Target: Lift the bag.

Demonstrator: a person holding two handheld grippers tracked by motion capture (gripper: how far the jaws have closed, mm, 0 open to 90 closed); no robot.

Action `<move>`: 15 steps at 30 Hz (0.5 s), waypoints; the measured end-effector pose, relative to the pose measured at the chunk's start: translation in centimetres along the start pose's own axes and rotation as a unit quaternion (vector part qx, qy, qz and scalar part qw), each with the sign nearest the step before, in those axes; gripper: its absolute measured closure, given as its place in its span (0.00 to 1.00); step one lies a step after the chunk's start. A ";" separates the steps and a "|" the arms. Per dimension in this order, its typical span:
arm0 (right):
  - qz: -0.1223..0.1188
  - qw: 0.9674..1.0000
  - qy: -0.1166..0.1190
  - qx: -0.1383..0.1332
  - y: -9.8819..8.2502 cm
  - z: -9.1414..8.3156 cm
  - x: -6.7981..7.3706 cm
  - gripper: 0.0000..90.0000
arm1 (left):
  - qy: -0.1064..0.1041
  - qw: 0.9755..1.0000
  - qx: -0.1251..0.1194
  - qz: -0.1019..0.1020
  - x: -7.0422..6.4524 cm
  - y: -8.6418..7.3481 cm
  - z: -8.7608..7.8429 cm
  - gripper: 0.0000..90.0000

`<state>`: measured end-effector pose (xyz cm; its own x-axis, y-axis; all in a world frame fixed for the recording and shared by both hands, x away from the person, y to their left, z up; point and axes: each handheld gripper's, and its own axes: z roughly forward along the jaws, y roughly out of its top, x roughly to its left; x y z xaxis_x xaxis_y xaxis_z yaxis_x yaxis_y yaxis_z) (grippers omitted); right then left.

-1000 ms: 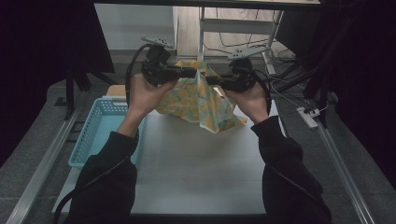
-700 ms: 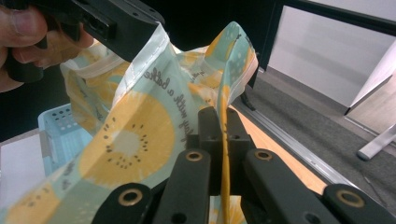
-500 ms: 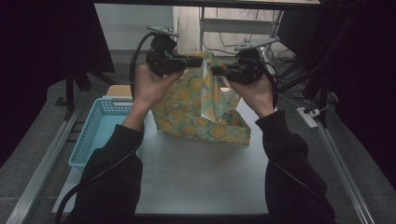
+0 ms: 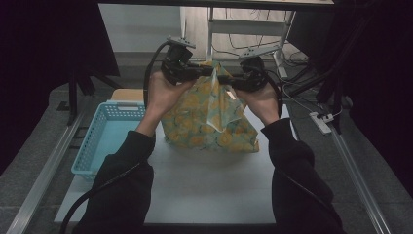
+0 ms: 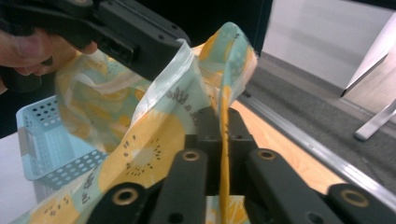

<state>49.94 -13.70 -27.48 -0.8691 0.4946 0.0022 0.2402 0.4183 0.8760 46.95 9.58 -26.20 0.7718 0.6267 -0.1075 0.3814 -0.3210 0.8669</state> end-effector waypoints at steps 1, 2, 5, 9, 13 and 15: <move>0.004 1.000 -0.001 0.000 -0.3 0.2 -0.1 0.88 | 0.000 1.000 0.002 -0.001 0.1 -0.3 0.1 0.88; 0.009 1.000 -0.002 -0.001 -0.6 0.2 -0.2 0.82 | 0.001 1.000 0.003 -0.003 0.2 -0.5 0.1 0.82; 0.025 1.000 0.001 -0.005 -1.7 0.4 -0.5 0.66 | 0.008 1.000 -0.004 -0.011 0.5 -1.7 -0.3 0.65; 0.032 0.999 -0.003 -0.010 -3.3 0.3 -0.8 0.47 | 0.018 1.000 -0.017 0.002 0.7 -3.5 -1.1 0.46; 0.038 0.999 -0.005 -0.019 -4.8 -0.1 -0.8 0.37 | 0.035 0.999 -0.014 0.021 0.5 -5.2 -1.9 0.32; 0.039 0.999 -0.003 -0.017 -5.4 -0.2 -0.7 0.34 | 0.046 0.999 -0.008 0.025 0.3 -6.0 -2.1 0.27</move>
<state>49.18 -16.43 -32.13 -0.8455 0.5297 0.0673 0.2917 0.3527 0.8891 43.81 13.18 -30.42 0.7397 0.6727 -0.0202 0.3354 -0.3424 0.8777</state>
